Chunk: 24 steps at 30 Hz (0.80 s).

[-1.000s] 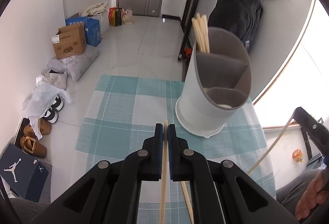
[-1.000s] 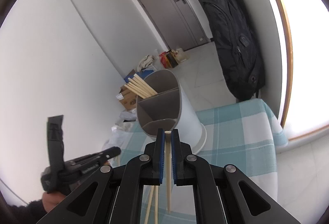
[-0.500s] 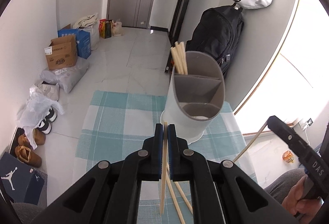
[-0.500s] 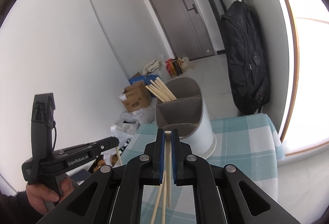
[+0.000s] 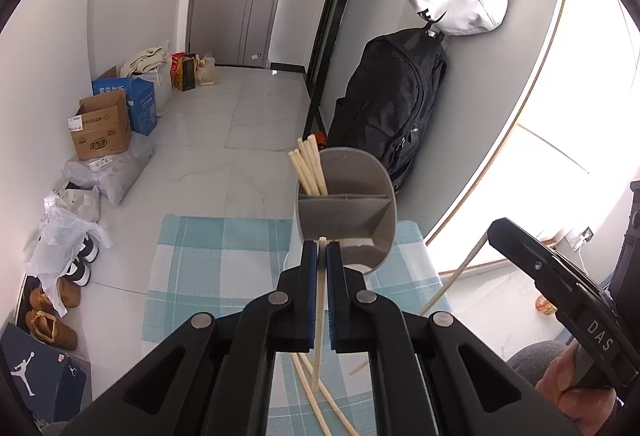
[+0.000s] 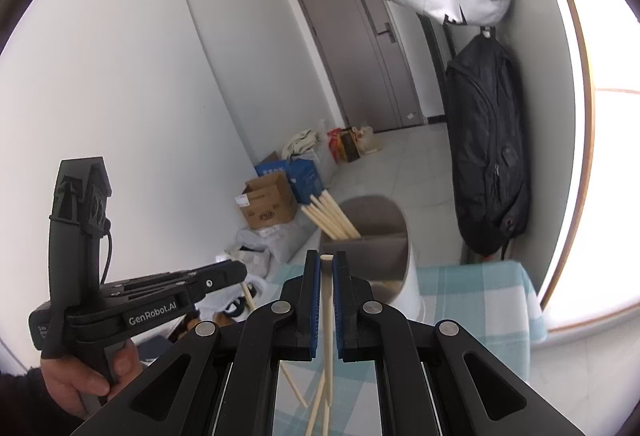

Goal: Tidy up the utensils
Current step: 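Lift both held chopsticks up and over the white holder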

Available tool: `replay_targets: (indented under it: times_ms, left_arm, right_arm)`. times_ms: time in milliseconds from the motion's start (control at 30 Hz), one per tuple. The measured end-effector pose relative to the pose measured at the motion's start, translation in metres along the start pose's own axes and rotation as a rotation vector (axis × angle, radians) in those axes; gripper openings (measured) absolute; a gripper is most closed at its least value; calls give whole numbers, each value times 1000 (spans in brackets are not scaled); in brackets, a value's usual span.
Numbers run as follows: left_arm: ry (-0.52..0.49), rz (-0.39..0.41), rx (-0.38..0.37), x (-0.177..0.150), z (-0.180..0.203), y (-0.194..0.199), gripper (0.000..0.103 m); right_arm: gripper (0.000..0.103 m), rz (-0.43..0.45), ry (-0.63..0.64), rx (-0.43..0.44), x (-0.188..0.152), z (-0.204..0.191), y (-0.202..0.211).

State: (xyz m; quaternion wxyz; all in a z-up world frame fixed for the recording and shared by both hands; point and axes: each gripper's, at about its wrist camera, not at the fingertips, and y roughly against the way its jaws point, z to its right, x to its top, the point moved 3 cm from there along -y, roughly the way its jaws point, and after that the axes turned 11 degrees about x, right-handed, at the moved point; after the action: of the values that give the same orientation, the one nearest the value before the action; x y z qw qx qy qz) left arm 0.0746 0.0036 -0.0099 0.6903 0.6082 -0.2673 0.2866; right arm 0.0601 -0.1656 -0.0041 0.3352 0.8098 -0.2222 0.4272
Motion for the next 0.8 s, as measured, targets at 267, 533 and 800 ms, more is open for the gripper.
replay_targets:
  times_ms: [267,533,800]
  left_arm:
    - [23,38,-47,48,4,18,1]
    - [41,95,-88,95,16,28,1]
    - [66,142,-100,140,21,23,1]
  right_arm:
    - [5,29,38,5,56,-2,0]
    - [5,40,56,3,107,0,-9]
    - [5,40,77,-20,148,12,-25]
